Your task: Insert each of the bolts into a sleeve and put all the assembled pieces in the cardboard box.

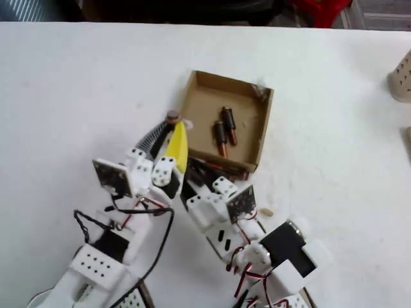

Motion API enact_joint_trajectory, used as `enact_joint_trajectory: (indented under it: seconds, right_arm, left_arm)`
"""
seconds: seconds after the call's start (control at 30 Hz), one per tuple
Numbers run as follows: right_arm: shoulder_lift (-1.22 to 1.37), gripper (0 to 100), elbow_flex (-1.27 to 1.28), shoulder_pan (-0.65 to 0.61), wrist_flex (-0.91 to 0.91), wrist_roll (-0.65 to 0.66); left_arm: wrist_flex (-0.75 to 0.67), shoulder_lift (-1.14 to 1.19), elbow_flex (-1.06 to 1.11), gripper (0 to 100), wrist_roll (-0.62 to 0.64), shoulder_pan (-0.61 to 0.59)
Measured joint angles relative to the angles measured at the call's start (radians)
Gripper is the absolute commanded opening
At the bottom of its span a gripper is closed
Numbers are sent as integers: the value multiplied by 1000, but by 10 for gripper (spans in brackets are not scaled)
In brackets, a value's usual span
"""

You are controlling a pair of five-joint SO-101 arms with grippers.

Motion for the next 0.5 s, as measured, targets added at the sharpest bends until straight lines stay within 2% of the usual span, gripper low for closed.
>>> enact_joint_trajectory:
  seconds: [0.17, 0.5]
  right_arm:
    - [0, 16, 0, 0, 0, 0]
    - [0, 16, 0, 0, 0, 0]
  left_arm:
    - [-124, 150, -2, 22, 26, -2]
    - [-146, 160, -2, 22, 29, -2]
